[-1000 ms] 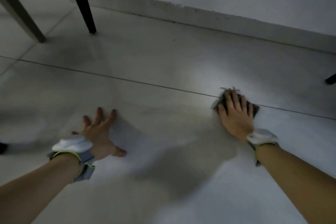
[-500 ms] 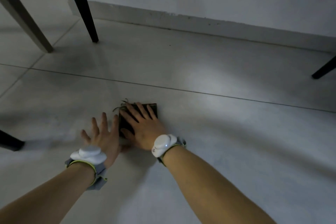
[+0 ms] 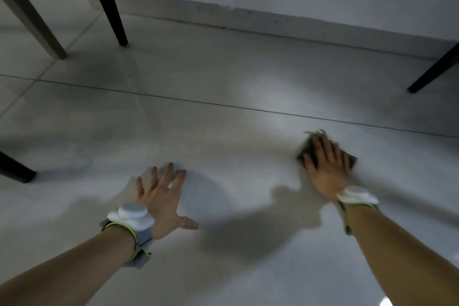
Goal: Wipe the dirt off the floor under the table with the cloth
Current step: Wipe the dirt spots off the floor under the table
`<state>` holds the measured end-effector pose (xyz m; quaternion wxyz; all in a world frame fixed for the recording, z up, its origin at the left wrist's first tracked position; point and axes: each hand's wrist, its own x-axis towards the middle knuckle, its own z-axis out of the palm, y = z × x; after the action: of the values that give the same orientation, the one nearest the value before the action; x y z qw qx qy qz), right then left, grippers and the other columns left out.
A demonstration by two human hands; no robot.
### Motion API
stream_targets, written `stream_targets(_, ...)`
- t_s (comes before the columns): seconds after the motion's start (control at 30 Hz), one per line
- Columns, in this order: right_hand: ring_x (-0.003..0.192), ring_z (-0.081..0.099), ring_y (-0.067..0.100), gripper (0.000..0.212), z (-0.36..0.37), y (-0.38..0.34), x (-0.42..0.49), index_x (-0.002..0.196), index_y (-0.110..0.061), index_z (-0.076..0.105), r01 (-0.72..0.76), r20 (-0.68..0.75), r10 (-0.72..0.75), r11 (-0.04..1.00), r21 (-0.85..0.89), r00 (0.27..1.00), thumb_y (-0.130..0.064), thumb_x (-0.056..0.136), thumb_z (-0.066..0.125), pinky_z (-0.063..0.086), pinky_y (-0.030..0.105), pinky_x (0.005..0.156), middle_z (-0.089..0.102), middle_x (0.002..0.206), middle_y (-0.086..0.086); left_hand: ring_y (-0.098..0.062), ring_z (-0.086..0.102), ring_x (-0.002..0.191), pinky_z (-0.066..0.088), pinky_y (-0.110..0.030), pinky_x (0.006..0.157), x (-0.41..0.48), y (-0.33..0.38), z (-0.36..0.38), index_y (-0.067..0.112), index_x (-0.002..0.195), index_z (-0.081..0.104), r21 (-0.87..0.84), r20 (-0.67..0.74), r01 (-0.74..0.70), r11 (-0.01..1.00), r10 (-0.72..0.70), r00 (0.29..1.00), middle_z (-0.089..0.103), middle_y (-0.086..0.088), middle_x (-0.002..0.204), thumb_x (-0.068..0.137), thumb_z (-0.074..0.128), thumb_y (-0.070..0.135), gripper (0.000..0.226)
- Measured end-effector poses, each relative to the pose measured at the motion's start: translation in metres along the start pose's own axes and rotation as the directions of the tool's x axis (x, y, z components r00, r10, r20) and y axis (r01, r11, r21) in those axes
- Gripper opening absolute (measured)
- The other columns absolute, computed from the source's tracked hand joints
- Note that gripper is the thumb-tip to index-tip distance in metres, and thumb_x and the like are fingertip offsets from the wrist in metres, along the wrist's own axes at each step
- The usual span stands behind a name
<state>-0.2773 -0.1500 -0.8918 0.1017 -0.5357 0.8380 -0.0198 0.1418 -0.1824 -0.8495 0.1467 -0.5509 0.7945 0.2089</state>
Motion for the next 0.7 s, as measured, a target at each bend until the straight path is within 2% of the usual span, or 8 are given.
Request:
stream_targets(0.13, 0.157, 0.008, 0.030, 0.077, -0.014, 0.050, -0.056, 0.163, -0.028, 0.013, -0.213, -0.072, 0.216, 0.976, 0.045, 0.974, -0.062, 0.094, 0.017, 0.005, 0.046, 0.127, 0.004, 0.172, 0.000, -0.038, -0.009, 0.152, 0.004, -0.062, 0.121, -0.011, 0.005, 0.005, 0.030, 0.155, -0.005, 0.014, 0.000, -0.020, 1.000, 0.020, 1.000, -0.016, -0.002, 0.166, 0.062, 0.061, 0.085, 0.127)
stream_targets(0.23, 0.158, 0.000, 0.027, 0.064, -0.016, 0.050, -0.075, 0.163, -0.027, 0.010, -0.290, -0.019, 0.292, 0.954, 0.082, 0.956, -0.050, 0.107, 0.030, 0.000, 0.046, 0.127, -0.001, 0.172, -0.002, -0.038, -0.009, 0.152, 0.005, -0.061, 0.122, -0.018, 0.001, 0.003, 0.029, 0.156, -0.006, 0.023, 0.007, -0.021, 1.000, 0.021, 1.000, -0.015, -0.001, 0.166, 0.066, 0.066, 0.077, 0.125)
stream_targets(0.33, 0.157, 0.003, 0.029, 0.063, -0.012, 0.030, -0.083, 0.163, -0.024, 0.014, -0.314, -0.067, 0.319, 0.947, 0.067, 0.945, -0.044, 0.107, 0.034, 0.002, 0.047, 0.126, 0.004, 0.172, 0.002, -0.039, -0.011, 0.151, 0.005, -0.060, 0.122, -0.026, -0.006, -0.002, 0.027, 0.155, -0.009, 0.035, 0.055, -0.012, 0.999, 0.010, 0.998, -0.018, -0.002, 0.165, 0.067, 0.072, 0.070, 0.127)
stream_targets(0.4, 0.157, 0.004, 0.030, 0.064, -0.003, 0.012, -0.091, 0.163, -0.024, 0.013, -0.247, -0.091, 0.247, 0.969, 0.021, 0.965, -0.045, 0.106, 0.034, 0.003, 0.048, 0.126, 0.007, 0.172, 0.002, -0.039, -0.012, 0.151, 0.004, -0.059, 0.122, -0.031, -0.008, -0.005, 0.026, 0.155, -0.013, 0.062, 0.084, -0.012, 0.998, 0.007, 0.996, -0.022, -0.004, 0.164, 0.067, 0.075, 0.067, 0.131)
stream_targets(0.47, 0.157, 0.005, 0.031, 0.065, 0.007, -0.013, -0.093, 0.163, -0.024, 0.012, -0.111, -0.083, 0.108, 0.993, -0.034, 0.991, -0.048, 0.106, 0.032, 0.005, 0.050, 0.126, 0.009, 0.172, 0.002, -0.039, -0.013, 0.151, 0.004, -0.059, 0.122, -0.034, -0.009, -0.007, 0.025, 0.155, -0.015, 0.076, 0.105, -0.017, 0.997, 0.009, 0.994, -0.023, -0.004, 0.164, 0.066, 0.077, 0.065, 0.134)
stream_targets(0.53, 0.156, 0.014, 0.034, 0.064, 0.017, -0.048, -0.096, 0.162, -0.023, 0.020, 0.046, -0.084, -0.051, 0.997, -0.059, 0.995, -0.050, 0.105, 0.031, 0.009, 0.053, 0.125, 0.018, 0.170, 0.004, -0.038, -0.014, 0.151, 0.004, -0.058, 0.123, -0.037, -0.007, -0.008, 0.025, 0.154, -0.017, 0.076, 0.120, -0.024, 0.997, 0.015, 0.993, -0.024, -0.004, 0.164, 0.065, 0.079, 0.063, 0.137)
stream_targets(0.63, 0.150, 0.031, 0.041, 0.067, 0.030, -0.118, -0.103, 0.156, -0.019, 0.039, 0.306, -0.084, -0.310, 0.950, -0.054, 0.947, -0.053, 0.099, 0.034, 0.022, 0.058, 0.122, 0.036, 0.163, 0.009, -0.038, -0.014, 0.151, 0.004, -0.057, 0.123, -0.041, -0.006, -0.008, 0.024, 0.154, -0.019, 0.078, 0.116, -0.030, 0.996, 0.021, 0.993, -0.024, -0.005, 0.164, 0.064, 0.080, 0.063, 0.138)
stream_targets(0.7, 0.150, 0.029, 0.041, 0.066, 0.042, -0.168, -0.114, 0.155, -0.019, 0.041, 0.491, -0.072, -0.491, 0.871, -0.030, 0.868, -0.053, 0.099, 0.040, 0.021, 0.060, 0.121, 0.037, 0.163, 0.008, -0.038, -0.015, 0.151, 0.004, -0.057, 0.123, -0.045, -0.005, -0.005, 0.024, 0.153, -0.020, 0.064, 0.114, -0.037, 0.997, 0.030, 0.993, -0.025, -0.005, 0.163, 0.065, 0.079, 0.063, 0.138)
